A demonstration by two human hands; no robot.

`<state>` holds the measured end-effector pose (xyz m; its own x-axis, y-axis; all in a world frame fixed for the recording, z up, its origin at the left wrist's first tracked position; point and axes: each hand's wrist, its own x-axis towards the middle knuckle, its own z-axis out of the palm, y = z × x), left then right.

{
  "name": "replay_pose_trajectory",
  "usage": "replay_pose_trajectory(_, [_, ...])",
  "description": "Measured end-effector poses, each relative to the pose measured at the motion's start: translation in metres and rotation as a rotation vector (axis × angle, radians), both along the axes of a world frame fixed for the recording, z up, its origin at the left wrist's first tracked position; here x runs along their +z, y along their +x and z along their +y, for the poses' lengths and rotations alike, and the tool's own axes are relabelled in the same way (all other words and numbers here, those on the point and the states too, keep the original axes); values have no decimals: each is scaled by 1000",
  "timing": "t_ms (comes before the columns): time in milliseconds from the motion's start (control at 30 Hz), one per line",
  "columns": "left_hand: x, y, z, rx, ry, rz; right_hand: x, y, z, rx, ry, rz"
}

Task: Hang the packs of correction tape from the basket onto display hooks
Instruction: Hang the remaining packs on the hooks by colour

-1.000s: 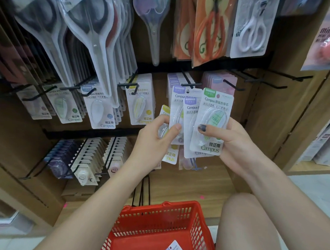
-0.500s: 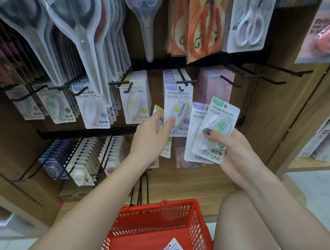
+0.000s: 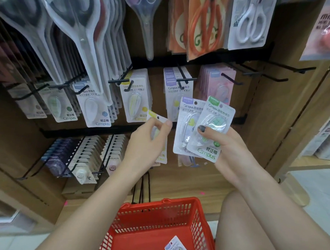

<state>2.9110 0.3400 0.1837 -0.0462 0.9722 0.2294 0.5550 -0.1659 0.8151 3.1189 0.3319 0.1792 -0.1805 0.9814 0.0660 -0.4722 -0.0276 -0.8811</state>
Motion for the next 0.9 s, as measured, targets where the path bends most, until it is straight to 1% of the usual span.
replay_pose_trajectory(133, [0, 1, -18, -144, 15, -20, 1, -4, -3, 11, 51, -68])
replay_pose_trajectory(300, [1, 6, -17, -215, -30, -213, 4, -12, -7, 9, 53, -62])
replay_pose_trajectory(400, [3, 8, -16, -221, -44, -298, 4, -14, -11, 3, 51, -85])
replay_pose_trajectory(533, [8, 4, -15, -180, -21, -359, 3, -9, -11, -123, 27, -151])
replay_pose_trajectory(633, [11, -1, -15, -178, 12, -361, 5, -1, -11, -164, -55, -153])
replay_pose_trajectory(800, [18, 0, -14, -220, 48, -327, 7, 6, -15, -166, -71, -165])
replay_pose_trajectory(900, [19, -2, -15, -230, 48, -340, 6, 9, -16, -165, -76, -152])
